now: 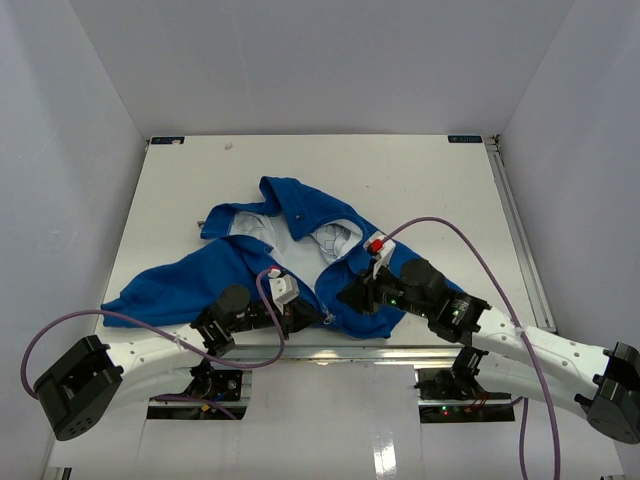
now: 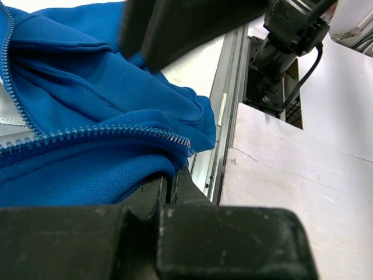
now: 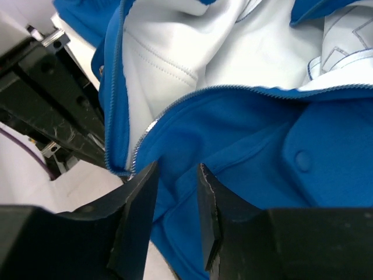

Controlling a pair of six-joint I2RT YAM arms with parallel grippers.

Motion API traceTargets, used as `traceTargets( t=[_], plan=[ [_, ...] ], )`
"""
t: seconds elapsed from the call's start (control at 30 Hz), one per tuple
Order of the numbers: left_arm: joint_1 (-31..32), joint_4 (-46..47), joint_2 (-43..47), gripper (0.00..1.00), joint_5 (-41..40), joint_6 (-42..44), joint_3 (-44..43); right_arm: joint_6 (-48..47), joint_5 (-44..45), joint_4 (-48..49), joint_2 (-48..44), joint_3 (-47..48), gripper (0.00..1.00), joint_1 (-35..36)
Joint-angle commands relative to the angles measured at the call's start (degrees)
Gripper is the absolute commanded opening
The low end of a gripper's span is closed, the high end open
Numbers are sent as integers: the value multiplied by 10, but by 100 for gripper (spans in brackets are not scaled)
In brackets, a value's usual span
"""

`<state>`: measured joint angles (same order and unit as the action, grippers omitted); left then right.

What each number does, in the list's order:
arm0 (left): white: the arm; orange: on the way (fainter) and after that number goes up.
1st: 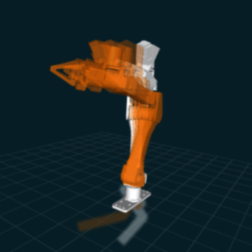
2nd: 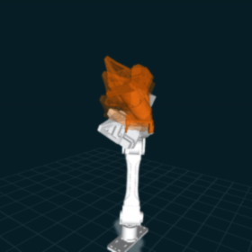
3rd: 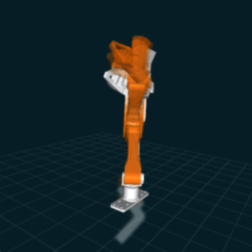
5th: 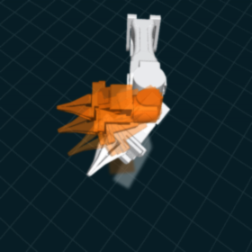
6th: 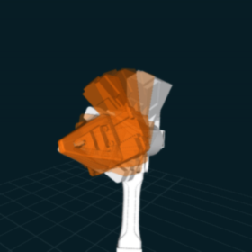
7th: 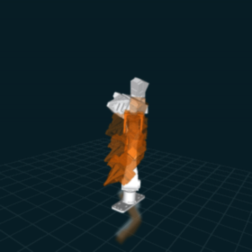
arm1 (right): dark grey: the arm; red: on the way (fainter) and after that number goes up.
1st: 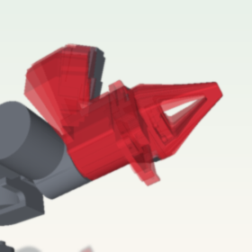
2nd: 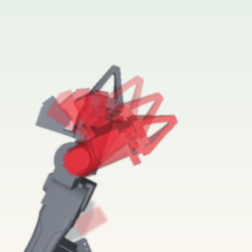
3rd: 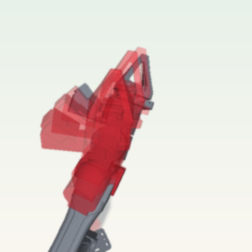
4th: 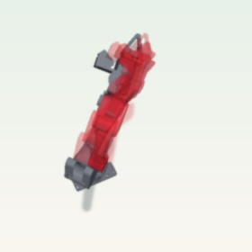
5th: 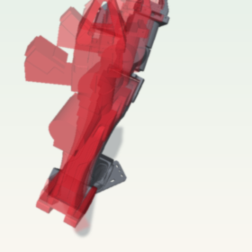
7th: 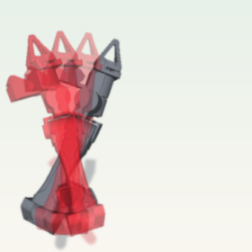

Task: Zip up the jacket

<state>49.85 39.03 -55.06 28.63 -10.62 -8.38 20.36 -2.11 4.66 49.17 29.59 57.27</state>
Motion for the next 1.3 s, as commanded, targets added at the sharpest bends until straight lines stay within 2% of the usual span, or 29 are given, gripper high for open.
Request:
traceTargets(
  t=[0.0, 0.13, 0.3, 0.5, 0.97, 1.27],
  plan=[
    [-7, 3, 5, 0, 10, -6, -11, 3, 150, -25, -7, 31, 38, 99],
    [-9, 7, 1, 0, 16, -11, -12, 17, 222, -19, 11, 32, 38, 153],
    [-10, 8, -4, 0, 20, -13, -15, 21, 266, -12, 41, 44, 37, 194],
    [-12, 4, 1, 0, 22, -13, -13, 21, 308, -21, 71, 62, 36, 216],
    [-13, 6, -3, 0, 31, -15, -15, 18, 345, -34, 90, 78, 30, 244],
    [-18, 12, -16, 0, 39, -22, -17, 5, 356, -37, 96, 82, 29, 265]
  ],
)
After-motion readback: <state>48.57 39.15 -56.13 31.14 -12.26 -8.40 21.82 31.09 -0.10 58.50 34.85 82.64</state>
